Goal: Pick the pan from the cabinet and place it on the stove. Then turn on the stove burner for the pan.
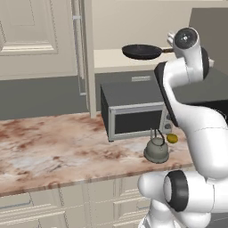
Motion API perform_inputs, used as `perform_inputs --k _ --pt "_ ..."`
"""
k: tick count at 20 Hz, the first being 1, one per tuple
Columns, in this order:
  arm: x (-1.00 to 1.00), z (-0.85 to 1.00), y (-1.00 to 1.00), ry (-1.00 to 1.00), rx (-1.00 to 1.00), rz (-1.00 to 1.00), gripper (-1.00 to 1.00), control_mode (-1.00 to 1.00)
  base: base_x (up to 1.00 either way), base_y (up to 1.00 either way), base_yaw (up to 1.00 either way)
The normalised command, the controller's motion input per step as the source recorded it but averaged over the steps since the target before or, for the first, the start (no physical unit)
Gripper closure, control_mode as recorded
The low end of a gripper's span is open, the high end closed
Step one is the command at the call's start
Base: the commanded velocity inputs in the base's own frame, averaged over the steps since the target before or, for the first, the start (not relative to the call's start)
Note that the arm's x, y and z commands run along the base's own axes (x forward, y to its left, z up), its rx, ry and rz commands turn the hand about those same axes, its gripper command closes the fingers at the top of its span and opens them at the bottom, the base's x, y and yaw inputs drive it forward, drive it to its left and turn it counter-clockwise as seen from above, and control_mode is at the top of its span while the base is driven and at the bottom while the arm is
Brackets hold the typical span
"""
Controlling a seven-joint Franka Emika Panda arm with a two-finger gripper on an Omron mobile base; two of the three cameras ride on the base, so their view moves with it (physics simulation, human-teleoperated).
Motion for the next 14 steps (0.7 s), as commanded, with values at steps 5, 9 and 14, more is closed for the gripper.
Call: perform_inputs --k 5,9,14 --pt "0.23 0.0 -0.01 0.0 0.0 -0.02 -1.0 -1.0 0.0 0.0 0.0" --pt "0.21 0.0 0.0 0.01 0.0 0.0 -1.0 -1.0 0.0 0.0 0.0" --pt "0.12 0.0 0.0 0.0 0.0 0.0 -1.0 -1.0 0.0 0.0 0.0"
